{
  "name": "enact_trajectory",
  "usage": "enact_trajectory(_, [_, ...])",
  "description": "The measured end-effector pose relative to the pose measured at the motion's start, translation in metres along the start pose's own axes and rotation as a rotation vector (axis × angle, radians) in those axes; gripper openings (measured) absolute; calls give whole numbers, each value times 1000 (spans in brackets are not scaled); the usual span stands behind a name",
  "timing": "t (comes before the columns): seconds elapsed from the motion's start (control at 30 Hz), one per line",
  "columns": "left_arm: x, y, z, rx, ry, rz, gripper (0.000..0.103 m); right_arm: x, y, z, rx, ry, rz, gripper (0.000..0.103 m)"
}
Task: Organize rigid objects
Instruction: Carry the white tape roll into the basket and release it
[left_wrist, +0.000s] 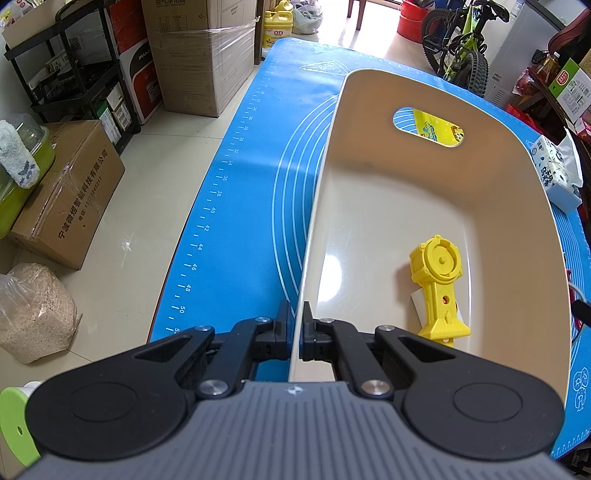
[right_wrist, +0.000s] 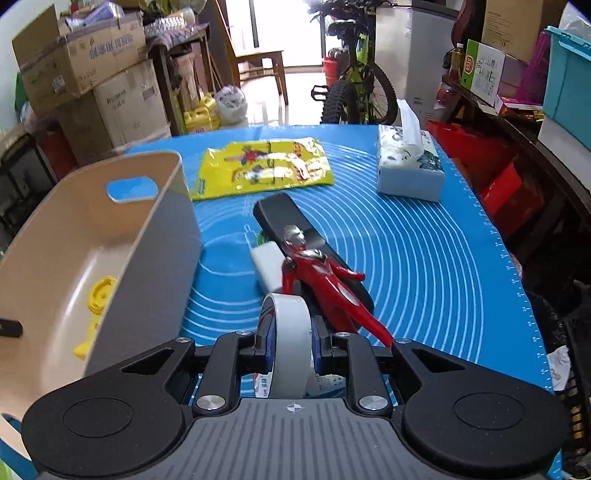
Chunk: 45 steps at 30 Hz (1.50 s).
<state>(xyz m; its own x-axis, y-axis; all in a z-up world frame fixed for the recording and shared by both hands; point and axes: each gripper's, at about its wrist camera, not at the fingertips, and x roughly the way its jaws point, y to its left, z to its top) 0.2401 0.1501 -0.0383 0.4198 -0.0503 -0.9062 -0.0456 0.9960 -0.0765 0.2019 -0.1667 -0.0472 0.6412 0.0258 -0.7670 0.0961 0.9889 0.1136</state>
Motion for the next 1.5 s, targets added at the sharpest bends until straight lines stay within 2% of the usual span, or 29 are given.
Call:
enact_trajectory(0.07, [0, 0, 0, 0, 0, 0, 5, -5, 0, 4, 19, -18, 29, 30])
enact_trajectory(0.33, [0, 0, 0, 1, 0, 0, 5, -30, 15, 27, 13, -117, 56, 30])
enact_trajectory(0.67, [0, 0, -1, 2, 1, 0, 5, -46, 35, 52, 11, -215, 61, 30])
enact_trajectory(0.8, [0, 0, -1, 2, 1, 1, 5, -47, 48, 62, 30, -243, 113, 30])
enact_trajectory(0.9, [0, 0, -1, 2, 1, 1, 5, -43, 65, 68, -3, -255, 140, 29])
enact_trajectory(1.27, [0, 2, -2, 5, 2, 3, 5, -15, 123, 70, -76, -191, 263, 29])
enact_trajectory(1.5, [1, 1, -1, 10, 3, 7, 5, 25, 144, 57, -51, -31, 324, 29])
